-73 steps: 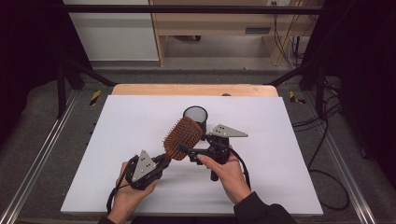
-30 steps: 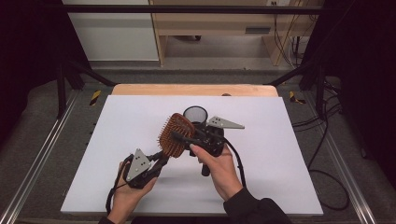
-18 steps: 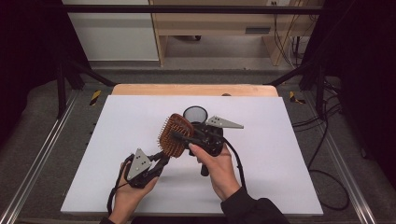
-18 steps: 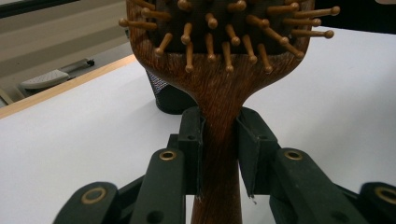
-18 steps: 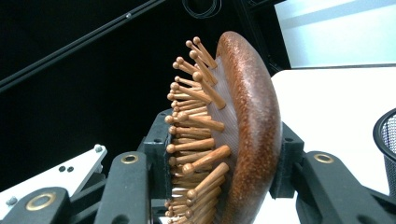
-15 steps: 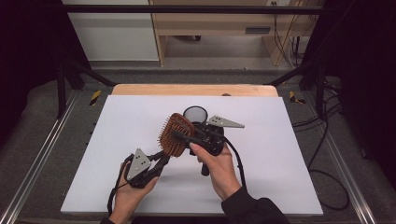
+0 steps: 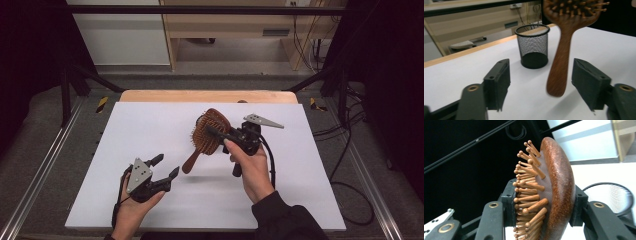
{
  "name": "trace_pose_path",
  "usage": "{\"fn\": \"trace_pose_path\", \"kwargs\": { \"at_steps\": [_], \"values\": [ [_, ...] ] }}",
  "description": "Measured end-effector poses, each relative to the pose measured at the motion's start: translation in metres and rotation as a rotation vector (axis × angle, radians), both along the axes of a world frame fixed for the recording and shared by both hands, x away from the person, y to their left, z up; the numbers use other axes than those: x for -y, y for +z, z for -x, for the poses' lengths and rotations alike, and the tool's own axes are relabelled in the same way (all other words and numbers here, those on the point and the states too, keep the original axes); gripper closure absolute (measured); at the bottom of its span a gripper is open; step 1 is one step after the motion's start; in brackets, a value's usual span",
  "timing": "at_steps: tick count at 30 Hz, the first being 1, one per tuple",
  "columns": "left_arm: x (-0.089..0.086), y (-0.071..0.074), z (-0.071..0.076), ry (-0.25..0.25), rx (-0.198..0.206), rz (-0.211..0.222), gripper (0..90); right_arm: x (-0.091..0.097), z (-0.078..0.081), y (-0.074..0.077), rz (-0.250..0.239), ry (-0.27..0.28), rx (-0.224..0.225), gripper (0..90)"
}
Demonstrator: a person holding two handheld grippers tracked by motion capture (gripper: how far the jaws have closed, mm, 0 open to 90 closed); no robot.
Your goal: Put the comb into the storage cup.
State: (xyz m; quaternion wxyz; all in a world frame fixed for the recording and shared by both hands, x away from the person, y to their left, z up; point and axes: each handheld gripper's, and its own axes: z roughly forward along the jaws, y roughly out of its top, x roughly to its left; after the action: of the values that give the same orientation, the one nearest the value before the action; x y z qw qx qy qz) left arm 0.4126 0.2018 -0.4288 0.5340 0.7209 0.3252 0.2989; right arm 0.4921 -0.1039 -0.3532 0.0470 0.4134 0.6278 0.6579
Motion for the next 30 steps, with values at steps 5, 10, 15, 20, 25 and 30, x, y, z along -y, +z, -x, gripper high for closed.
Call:
{"fn": "trace_pose_path", "kwargs": {
  "at_steps": [5,10,15,20,25,30],
  "values": [
    [-0.007,-0.001,-0.003,0.058,-0.019,0.019,14.3,0.021,-0.006,0.005,0.001,-0.042,-0.009,52.8],
    [-0.013,-0.003,-0.006,0.086,-0.03,0.034,6.5,0.035,-0.011,0.008,0.003,-0.068,-0.021,52.7],
    [-0.016,-0.004,-0.007,0.093,-0.028,0.034,4.9,0.042,-0.015,0.013,0.002,-0.081,-0.023,52.6],
    [-0.017,-0.006,-0.009,0.096,-0.025,0.031,4.7,0.044,-0.022,0.019,-0.014,-0.093,-0.023,52.5],
    [-0.019,-0.006,-0.01,0.097,-0.025,0.032,4.7,0.043,-0.03,0.028,-0.031,-0.098,-0.02,52.4],
    [-0.02,-0.007,-0.011,0.094,-0.022,0.038,4.4,0.042,-0.039,0.039,-0.047,-0.11,-0.012,52.4]
  ]
}}
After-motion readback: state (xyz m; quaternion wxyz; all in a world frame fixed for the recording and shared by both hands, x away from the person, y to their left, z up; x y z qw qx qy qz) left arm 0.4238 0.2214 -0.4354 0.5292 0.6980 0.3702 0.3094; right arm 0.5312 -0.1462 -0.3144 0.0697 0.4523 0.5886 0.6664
